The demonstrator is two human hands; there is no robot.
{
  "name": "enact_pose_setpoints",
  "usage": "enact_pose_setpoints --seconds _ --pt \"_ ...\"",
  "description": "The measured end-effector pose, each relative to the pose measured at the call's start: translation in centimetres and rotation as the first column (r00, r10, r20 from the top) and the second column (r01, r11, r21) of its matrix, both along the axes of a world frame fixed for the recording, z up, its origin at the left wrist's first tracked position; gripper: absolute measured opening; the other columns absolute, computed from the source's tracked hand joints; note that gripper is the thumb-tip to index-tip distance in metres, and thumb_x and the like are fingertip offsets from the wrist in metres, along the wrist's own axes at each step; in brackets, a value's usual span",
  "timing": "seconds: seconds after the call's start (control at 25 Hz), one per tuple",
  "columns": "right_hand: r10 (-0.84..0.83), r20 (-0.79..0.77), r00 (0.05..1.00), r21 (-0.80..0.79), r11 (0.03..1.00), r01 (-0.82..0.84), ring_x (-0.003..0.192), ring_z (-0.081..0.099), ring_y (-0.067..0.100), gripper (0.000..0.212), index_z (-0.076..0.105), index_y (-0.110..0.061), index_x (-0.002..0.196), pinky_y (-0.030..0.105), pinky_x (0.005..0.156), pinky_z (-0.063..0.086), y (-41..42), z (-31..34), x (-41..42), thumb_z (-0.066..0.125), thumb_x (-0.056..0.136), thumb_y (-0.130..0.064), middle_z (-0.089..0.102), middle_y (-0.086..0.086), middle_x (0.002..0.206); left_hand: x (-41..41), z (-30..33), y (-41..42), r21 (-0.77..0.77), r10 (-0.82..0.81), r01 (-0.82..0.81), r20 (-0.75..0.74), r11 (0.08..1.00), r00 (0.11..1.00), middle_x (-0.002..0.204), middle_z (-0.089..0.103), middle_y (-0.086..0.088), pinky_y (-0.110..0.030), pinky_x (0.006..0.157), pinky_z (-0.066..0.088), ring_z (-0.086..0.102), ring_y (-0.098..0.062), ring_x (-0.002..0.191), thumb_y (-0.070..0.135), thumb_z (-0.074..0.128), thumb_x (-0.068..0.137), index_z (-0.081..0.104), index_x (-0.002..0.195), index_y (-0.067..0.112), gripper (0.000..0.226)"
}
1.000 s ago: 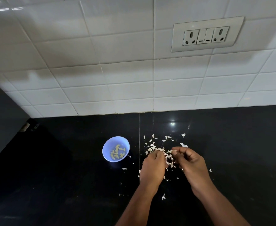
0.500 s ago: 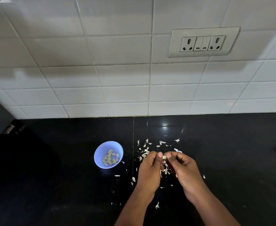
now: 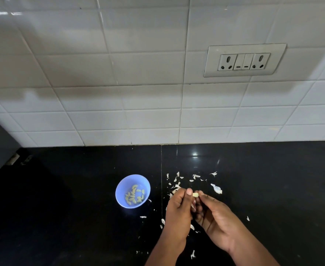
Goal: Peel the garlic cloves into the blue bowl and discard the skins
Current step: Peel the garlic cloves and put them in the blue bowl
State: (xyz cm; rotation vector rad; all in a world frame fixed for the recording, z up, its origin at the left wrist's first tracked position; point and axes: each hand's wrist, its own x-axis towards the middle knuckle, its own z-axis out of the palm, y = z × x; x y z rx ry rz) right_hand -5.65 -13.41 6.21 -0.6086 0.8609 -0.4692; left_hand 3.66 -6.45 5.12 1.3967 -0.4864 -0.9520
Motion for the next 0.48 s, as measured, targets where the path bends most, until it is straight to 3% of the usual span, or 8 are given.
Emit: enact_pose_setpoints --seconds 0.2,0.4,0.48 --pt "-0.053 0.052 0.997 0.063 0.997 0.050 0.059 0.059 0.010 0.018 0.070 -0.005 0.091 0.020 0.053 0.051 0.9 -0.6 0.5 0.064 0.097 -0.020 0.064 0.005 0.072 0.4 -0.3 0.5 -0.029 0.013 -0.014 -0.030 0.999 0.999 0.070 0.058 -0.008 -0.024 0.054 0.048 0.057 -0.010 0.061 0.020 0.056 0.109 0.064 0.092 -0.008 0.033" --pt "-0.070 -0.109 0.992 -0.302 0.953 0.033 0.064 0.056 0.012 0.022 0.080 -0.005 0.096 0.025 0.060 0.048 1.6 -0.8 0.6 0.063 0.101 -0.017 0.064 0.008 0.073 0.6 -0.5 1.0 -0.038 0.049 -0.049 -0.012 0.998 0.999 0.073 0.062 -0.006 -0.020 0.061 0.048 0.058 -0.009 0.065 0.022 0.055 0.109 0.070 0.097 -0.002 0.032" --pt "-0.078 -0.129 0.989 -0.350 0.936 0.029 0.064 0.056 0.013 0.021 0.082 -0.008 0.096 0.026 0.061 0.048 1.7 -0.8 0.6 0.063 0.101 -0.018 0.064 0.009 0.074 0.5 -0.6 1.1 -0.052 0.054 -0.055 -0.004 0.997 0.999 0.073 0.063 -0.006 -0.023 0.064 0.050 0.058 -0.013 0.069 0.023 0.055 0.109 0.071 0.096 0.000 0.032"
